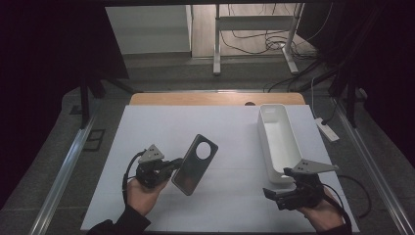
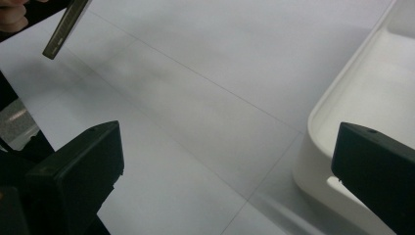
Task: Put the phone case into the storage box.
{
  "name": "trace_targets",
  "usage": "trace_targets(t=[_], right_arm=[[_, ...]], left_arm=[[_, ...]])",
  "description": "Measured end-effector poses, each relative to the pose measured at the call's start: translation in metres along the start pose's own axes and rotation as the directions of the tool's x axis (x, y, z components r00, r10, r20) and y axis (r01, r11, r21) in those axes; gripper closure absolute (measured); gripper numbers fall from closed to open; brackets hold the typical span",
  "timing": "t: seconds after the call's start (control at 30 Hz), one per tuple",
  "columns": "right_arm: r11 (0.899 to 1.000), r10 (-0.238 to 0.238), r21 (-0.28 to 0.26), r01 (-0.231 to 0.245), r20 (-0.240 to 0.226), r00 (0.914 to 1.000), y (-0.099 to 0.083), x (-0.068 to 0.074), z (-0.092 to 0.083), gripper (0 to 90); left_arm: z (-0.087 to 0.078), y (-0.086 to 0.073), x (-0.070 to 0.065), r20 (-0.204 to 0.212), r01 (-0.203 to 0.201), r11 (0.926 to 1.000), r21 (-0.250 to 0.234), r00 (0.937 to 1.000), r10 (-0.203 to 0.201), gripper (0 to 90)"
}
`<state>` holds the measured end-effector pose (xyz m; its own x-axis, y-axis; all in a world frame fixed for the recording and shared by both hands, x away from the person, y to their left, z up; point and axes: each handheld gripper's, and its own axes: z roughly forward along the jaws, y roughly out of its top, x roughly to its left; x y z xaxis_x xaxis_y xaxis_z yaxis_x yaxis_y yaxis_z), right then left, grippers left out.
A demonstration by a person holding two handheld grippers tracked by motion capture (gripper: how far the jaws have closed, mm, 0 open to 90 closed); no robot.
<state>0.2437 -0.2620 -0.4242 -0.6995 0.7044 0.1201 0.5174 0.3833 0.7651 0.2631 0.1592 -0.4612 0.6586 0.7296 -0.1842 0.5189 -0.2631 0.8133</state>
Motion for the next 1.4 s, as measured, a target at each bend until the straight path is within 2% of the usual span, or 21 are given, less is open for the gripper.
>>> trace_targets(t=[0.33,0.57,0.6,0.63,0.7,0.73,1.0,1.13,1.4], right_arm=[[1.0,0.008,0.014,-0.007,-0.03,0.9995,0.011,-0.007,0.015,0.0],[1.0,0.013,0.011,-0.012,-0.064,0.9979,0.022,-0.005,0.027,0.0],[1.0,0.02,0.004,-0.02,-0.08,0.9966,0.025,-0.003,0.03,0.0],[0.999,0.041,-0.001,-0.042,-0.115,0.9925,0.027,-0.002,0.033,0.0],[0.999,0.044,0.005,-0.044,-0.12,0.9917,0.028,0.0,0.036,0.0],[1.0,0.028,0.015,-0.027,-0.109,0.9936,0.029,0.002,0.041,0.0],[0.999,0.031,0.022,-0.028,-0.128,0.9913,0.033,0.009,0.054,0.0],[0.999,0.048,0.024,-0.045,-0.137,0.9893,0.036,0.012,0.06,0.0],[0.999,0.046,0.035,-0.041,-0.139,0.9892,0.041,0.02,0.069,0.0]], left_arm=[[0.002,0.002,-0.002,0.0,-0.002,1.0,-0.003,1.0,0.002,89.1],[0.003,0.004,-0.003,0.0,-0.003,1.0,-0.004,1.0,0.003,89.1],[0.003,0.004,-0.004,0.001,-0.002,1.0,-0.005,1.0,0.002,89.1],[0.003,0.004,-0.004,0.002,-0.005,1.0,-0.003,1.0,0.005,89.1],[0.004,0.004,-0.005,0.004,-0.005,1.0,-0.002,1.0,0.005,89.1],[0.004,0.005,-0.005,0.005,-0.007,1.0,-0.001,1.0,0.007,89.1],[0.006,0.006,-0.006,0.009,-0.003,1.0,0.004,1.0,0.003,89.1],[0.009,0.006,-0.008,0.014,-0.001,0.9999,0.01,0.9999,0.001,89.1],[0.014,0.008,-0.01,0.024,0.004,0.9998,0.019,0.9997,-0.005,89.1]])
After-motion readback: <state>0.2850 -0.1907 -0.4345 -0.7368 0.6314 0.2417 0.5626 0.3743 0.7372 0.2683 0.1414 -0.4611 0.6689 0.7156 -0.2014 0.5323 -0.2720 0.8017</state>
